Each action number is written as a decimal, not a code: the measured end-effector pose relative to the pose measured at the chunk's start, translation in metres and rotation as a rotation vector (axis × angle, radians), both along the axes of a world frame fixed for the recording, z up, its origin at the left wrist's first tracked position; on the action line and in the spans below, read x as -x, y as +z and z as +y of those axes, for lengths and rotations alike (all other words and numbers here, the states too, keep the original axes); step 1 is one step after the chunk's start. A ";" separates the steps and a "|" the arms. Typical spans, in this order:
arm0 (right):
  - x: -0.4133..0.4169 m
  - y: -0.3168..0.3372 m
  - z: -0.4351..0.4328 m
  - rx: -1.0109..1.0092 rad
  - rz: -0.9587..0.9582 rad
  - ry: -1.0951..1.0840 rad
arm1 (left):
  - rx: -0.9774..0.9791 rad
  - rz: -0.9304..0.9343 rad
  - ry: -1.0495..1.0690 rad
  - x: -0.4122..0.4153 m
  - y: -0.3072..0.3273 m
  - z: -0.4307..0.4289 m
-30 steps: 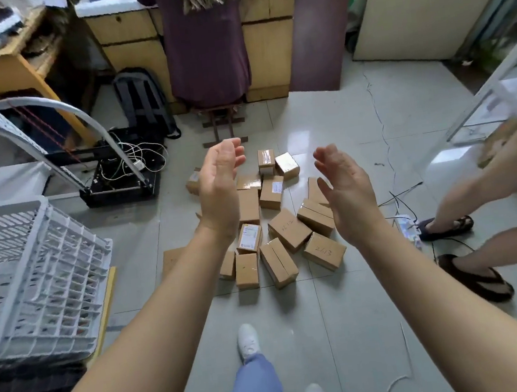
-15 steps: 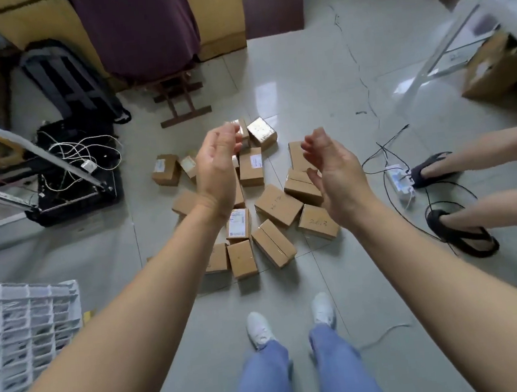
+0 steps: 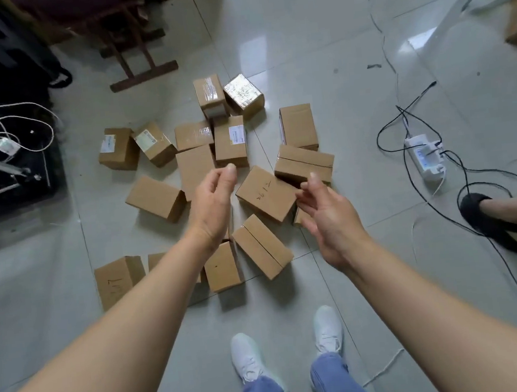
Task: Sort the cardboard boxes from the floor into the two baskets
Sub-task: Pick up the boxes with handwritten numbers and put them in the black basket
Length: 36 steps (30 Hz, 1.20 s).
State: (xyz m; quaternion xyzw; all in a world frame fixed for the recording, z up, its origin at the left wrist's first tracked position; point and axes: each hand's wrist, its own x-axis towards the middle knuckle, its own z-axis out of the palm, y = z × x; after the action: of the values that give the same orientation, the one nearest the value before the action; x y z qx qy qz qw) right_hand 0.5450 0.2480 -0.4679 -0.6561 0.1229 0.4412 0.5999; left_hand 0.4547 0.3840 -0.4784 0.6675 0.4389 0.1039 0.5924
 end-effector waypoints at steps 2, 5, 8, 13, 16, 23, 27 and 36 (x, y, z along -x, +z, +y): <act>-0.004 -0.048 -0.003 0.022 0.035 -0.027 | -0.001 0.070 -0.061 -0.003 -0.047 0.007; -0.011 -0.113 -0.004 0.083 0.066 -0.043 | -0.043 0.157 -0.131 -0.008 -0.110 0.013; -0.013 -0.174 -0.006 0.114 0.109 -0.046 | -0.059 0.228 -0.216 -0.011 -0.166 0.013; -0.002 -0.264 -0.016 0.212 0.214 0.029 | -0.039 0.336 -0.249 -0.010 -0.250 0.012; 0.008 -0.309 -0.019 0.275 0.261 0.009 | -0.054 0.412 -0.280 -0.007 -0.295 0.012; 0.021 -0.383 -0.025 0.402 0.337 -0.079 | -0.064 0.470 -0.256 -0.013 -0.369 0.021; 0.023 -0.408 -0.025 0.458 0.422 -0.080 | -0.055 0.523 -0.282 -0.014 -0.394 0.022; 0.030 -0.436 -0.010 0.380 0.618 -0.171 | 0.002 0.597 -0.274 -0.016 -0.403 0.023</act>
State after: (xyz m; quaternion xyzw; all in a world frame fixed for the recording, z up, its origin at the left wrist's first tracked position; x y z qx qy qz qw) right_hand 0.5151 0.2380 -0.9042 -0.5790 0.4322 0.5359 0.4368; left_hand 0.4706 0.4066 -0.8815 0.7209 0.4995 -0.1775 0.4464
